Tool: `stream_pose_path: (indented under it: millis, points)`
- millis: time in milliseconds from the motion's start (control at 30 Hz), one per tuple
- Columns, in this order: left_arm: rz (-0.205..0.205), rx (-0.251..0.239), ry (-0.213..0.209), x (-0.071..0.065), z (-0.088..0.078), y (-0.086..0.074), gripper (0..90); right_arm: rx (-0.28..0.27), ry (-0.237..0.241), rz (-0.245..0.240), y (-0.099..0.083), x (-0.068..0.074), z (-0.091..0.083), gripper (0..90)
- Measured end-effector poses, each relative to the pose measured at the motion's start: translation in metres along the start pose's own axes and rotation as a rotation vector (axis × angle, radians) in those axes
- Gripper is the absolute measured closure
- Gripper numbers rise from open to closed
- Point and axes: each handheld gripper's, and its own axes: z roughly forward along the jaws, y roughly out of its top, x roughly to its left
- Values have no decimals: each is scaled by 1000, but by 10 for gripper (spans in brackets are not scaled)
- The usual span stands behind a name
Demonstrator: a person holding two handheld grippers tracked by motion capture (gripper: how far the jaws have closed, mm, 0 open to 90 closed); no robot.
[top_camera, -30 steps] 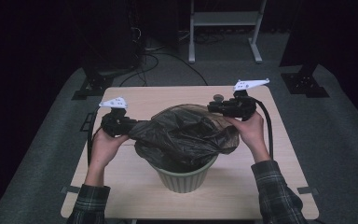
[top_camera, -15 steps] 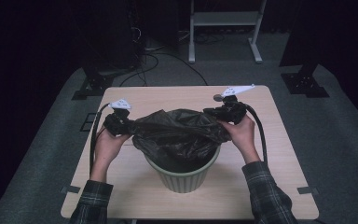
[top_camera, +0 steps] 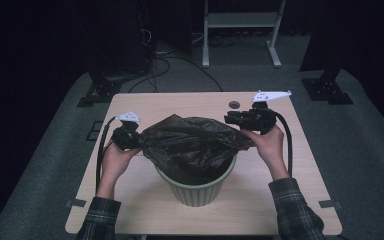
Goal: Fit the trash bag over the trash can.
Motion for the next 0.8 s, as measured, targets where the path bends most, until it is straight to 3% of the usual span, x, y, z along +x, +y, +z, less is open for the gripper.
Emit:
stream_pose_path:
  millis: [133, 300, 500, 633, 700, 800]
  points:
    - [4, -11, -12, -2, -1, 1, 900, -56, 37, -29, 10, 18, -20, 633]
    - [2, -10, -10, -2, -1, 1, 900, -114, 123, -74, 19, 47, -40, 607]
    - [5, -14, -13, -3, -2, 2, 900, -144, 233, -90, 24, 69, -48, 574]
    - [3, -15, -16, -4, -3, 2, 900, -115, 276, -113, 25, 80, -42, 571]
    - [-1, -23, -26, -4, -4, 1, 900, -96, 276, -123, 23, 83, -37, 613]
    - [-4, -33, -40, -6, -7, 2, 900, -65, 278, -155, 19, 88, -33, 822]
